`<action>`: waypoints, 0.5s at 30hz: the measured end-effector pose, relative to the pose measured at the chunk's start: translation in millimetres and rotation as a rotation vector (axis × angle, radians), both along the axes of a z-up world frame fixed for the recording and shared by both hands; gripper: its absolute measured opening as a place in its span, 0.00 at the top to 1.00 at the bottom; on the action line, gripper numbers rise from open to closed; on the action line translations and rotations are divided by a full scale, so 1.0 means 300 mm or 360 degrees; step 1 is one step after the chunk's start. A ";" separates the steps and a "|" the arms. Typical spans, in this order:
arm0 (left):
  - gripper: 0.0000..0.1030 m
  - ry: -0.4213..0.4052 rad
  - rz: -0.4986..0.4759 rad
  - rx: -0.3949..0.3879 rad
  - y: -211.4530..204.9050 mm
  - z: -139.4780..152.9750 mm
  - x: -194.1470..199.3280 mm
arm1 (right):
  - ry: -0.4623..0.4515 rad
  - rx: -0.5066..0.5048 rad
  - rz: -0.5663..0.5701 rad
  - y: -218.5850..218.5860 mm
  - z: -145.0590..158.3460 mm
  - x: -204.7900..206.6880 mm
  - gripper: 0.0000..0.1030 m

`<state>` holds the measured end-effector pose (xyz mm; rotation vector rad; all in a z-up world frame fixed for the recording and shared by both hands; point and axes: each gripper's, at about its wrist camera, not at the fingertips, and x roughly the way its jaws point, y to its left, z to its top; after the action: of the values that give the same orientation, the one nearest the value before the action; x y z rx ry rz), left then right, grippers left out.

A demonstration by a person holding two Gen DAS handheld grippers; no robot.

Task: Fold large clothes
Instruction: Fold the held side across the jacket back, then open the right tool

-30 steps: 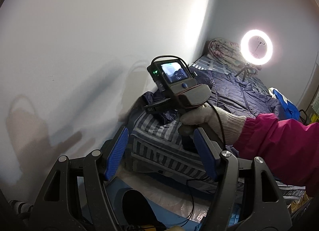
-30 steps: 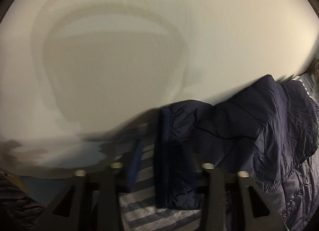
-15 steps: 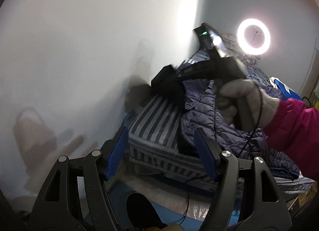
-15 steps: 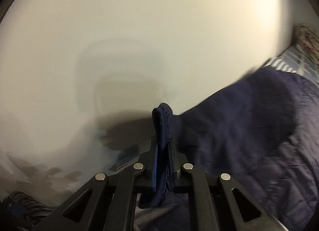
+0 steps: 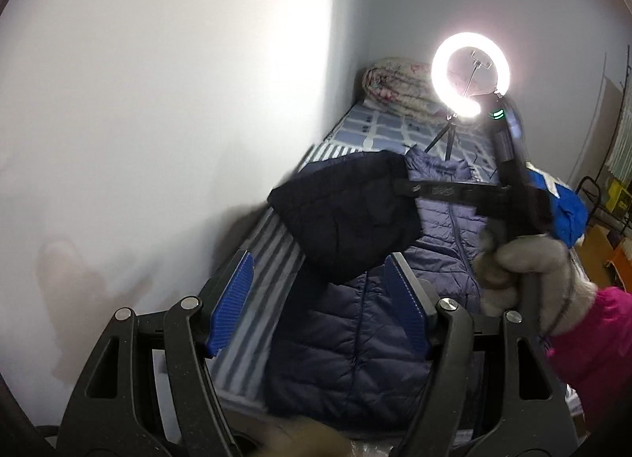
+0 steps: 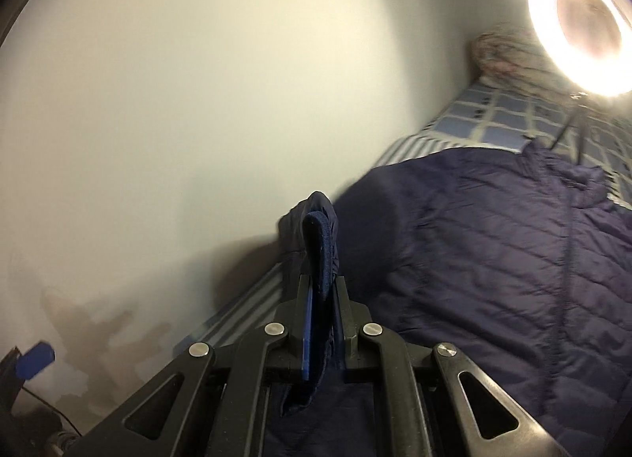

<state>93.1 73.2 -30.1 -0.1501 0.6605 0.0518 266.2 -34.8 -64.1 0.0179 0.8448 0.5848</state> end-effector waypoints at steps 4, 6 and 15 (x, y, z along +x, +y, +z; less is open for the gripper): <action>0.31 0.0250 -0.0096 -0.0140 -0.053 -0.146 0.099 | -0.0022 -0.0059 -0.0103 -0.109 -0.027 0.104 0.94; 0.31 0.0303 -0.0134 -0.0190 -0.076 -0.190 0.136 | -0.0036 -0.0097 -0.0154 -0.185 -0.011 0.141 0.94; 0.31 0.0214 -0.0224 -0.0147 -0.166 -0.166 0.173 | -0.0108 -0.0201 -0.0424 -0.532 -0.054 0.401 0.94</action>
<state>145.1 23.6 -80.0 -0.1897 0.8064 -0.1052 386.7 -194.3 -80.4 -0.0047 0.7963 0.2797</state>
